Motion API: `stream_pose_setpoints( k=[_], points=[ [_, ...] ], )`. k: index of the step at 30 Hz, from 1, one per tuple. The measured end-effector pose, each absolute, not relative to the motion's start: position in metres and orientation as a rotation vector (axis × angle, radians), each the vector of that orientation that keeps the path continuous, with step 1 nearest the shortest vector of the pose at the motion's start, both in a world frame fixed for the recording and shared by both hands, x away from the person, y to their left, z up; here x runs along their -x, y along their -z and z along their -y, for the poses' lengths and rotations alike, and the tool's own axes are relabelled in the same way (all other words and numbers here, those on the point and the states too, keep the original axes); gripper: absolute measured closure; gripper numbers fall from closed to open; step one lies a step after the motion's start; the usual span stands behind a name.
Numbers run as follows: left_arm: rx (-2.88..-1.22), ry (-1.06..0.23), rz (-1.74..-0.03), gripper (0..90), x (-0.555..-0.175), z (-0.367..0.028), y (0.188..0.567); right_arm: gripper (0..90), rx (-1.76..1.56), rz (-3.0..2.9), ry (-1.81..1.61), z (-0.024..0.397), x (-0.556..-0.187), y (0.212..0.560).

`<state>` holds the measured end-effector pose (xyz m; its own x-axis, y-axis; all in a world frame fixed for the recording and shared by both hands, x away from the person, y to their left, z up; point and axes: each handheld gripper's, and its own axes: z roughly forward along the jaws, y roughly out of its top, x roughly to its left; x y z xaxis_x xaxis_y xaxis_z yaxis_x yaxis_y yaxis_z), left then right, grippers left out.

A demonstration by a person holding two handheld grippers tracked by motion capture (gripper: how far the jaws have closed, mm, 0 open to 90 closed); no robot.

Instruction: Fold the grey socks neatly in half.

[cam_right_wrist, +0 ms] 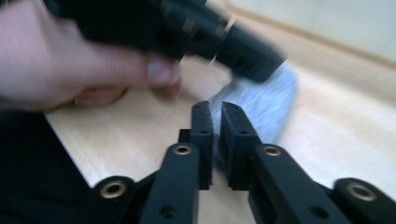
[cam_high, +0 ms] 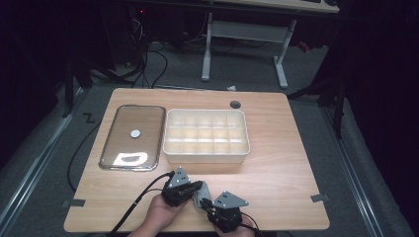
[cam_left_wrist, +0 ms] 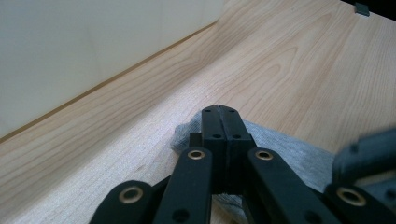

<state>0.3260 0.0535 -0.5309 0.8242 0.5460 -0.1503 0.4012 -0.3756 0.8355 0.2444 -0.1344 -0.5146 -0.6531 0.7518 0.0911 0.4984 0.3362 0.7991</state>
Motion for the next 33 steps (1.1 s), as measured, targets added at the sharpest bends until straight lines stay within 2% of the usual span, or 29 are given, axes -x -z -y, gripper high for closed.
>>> stream_pose_setpoints(
  k=[2, 6, 13, 15, 22, 28, 33],
  points=[
    [-2.012, -0.184, -0.702, 90.0, -0.326, -0.053, 0.531, 80.4, -1.12, -2.287, -1.226, 0.138, -0.248, 0.508],
    [-2.013, -0.184, -0.697, 90.0, -0.325, -0.054, 0.531, 68.8, -1.198, -2.263, -1.227, 0.144, -0.258, 0.502],
    [-2.01, -0.189, -0.695, 90.0, -0.324, -0.054, 0.531, 48.5, -1.372, -2.303, -1.196, 0.142, -0.275, 0.512],
    [-2.009, -0.186, -0.694, 90.0, -0.324, -0.055, 0.531, 46.5, -1.406, -2.317, -1.183, 0.141, -0.278, 0.517],
    [-1.993, -0.179, -0.688, 89.5, -0.323, -0.059, 0.529, 47.1, -1.476, -2.352, -1.198, 0.143, -0.283, 0.525],
    [-1.959, -0.236, -0.657, 83.9, -0.314, -0.069, 0.513, 47.7, -1.481, -2.395, -1.206, 0.141, -0.286, 0.525],
    [-1.938, -0.303, -0.653, 78.0, -0.308, -0.097, 0.496, 52.2, -1.451, -2.429, -1.188, 0.138, -0.288, 0.522]
  ],
)
